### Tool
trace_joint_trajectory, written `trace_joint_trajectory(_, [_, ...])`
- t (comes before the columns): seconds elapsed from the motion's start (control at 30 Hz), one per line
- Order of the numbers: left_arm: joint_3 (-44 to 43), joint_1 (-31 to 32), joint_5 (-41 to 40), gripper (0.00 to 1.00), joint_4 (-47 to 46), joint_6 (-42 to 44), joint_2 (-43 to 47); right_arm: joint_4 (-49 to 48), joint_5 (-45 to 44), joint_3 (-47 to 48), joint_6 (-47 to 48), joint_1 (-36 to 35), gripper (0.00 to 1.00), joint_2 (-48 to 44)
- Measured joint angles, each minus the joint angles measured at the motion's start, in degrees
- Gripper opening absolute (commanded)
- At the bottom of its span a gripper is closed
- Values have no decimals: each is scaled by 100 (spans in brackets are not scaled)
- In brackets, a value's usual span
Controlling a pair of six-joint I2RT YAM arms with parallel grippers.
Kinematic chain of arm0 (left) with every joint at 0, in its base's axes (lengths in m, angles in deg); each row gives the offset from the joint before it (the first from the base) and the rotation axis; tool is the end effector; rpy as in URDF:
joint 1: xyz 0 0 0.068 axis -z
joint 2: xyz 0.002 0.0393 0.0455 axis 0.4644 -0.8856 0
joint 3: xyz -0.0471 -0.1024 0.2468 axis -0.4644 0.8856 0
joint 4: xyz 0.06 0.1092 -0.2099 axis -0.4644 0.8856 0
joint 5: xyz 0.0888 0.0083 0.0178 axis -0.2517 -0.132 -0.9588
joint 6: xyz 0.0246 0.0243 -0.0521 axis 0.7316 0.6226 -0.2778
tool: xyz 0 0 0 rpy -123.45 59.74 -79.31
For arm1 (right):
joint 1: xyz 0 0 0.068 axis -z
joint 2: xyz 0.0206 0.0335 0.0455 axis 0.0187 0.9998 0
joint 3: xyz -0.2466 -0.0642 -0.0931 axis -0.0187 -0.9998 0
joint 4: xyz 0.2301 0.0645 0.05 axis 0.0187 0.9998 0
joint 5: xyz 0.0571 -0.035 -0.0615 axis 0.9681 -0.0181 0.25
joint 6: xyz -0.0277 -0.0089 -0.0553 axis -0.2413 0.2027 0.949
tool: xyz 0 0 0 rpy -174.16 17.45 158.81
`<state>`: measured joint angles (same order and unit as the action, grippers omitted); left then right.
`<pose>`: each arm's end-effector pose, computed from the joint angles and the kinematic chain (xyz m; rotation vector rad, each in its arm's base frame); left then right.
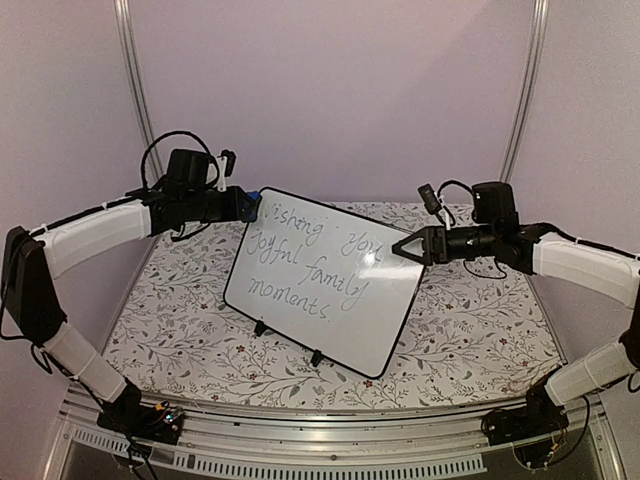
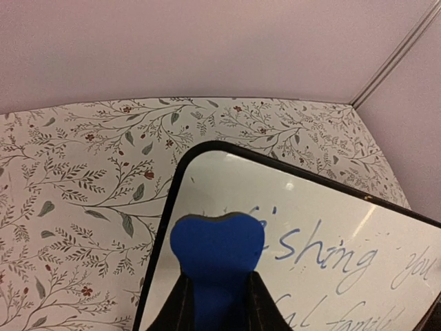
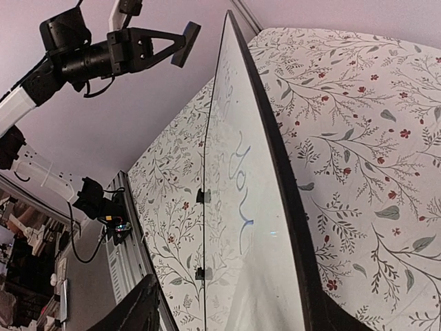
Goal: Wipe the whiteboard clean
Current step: Erase the whiteboard eraser from the whiteboard, then hold the whiteboard at the center of the board.
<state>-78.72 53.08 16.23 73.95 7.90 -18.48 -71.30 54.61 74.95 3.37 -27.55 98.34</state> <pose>0.3168 -0.1541 0.3006 0.1137 2.1451 -0.5617 0.2448 0.1583 0.2745 -0.6816 2.0232 1.2227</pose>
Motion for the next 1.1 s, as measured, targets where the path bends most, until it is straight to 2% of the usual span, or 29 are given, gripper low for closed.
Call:
trace_joint_trajectory(0.23, [87,-42,7,0,35,68,422,1445,-232,1294,363,656,72,-61])
trace_joint_trajectory(0.3, [125,-61,13,0,42,107,439,2070,-306,2041,555,769,71,101])
trace_joint_trajectory(0.4, [223,-81,48,0,48,151,437,2865,-348,3624,922,763,71,737])
trace_joint_trajectory(0.53, [459,-96,114,0,15,190,439,3866,-249,5949,1554,699,65,2103])
trace_joint_trajectory(0.6, [575,-105,120,0,-2,199,439,4157,-151,6557,1755,680,65,2704])
trace_joint_trajectory(0.7, [673,-122,136,0,-7,201,442,4686,11,7042,1976,608,65,3517])
trace_joint_trajectory(0.87, [682,-144,138,0,-52,197,481,5265,107,7187,2280,188,65,4422])
trace_joint_trajectory(1.1, [684,-262,181,0,-76,188,546,5460,278,7641,2358,-208,62,4693])
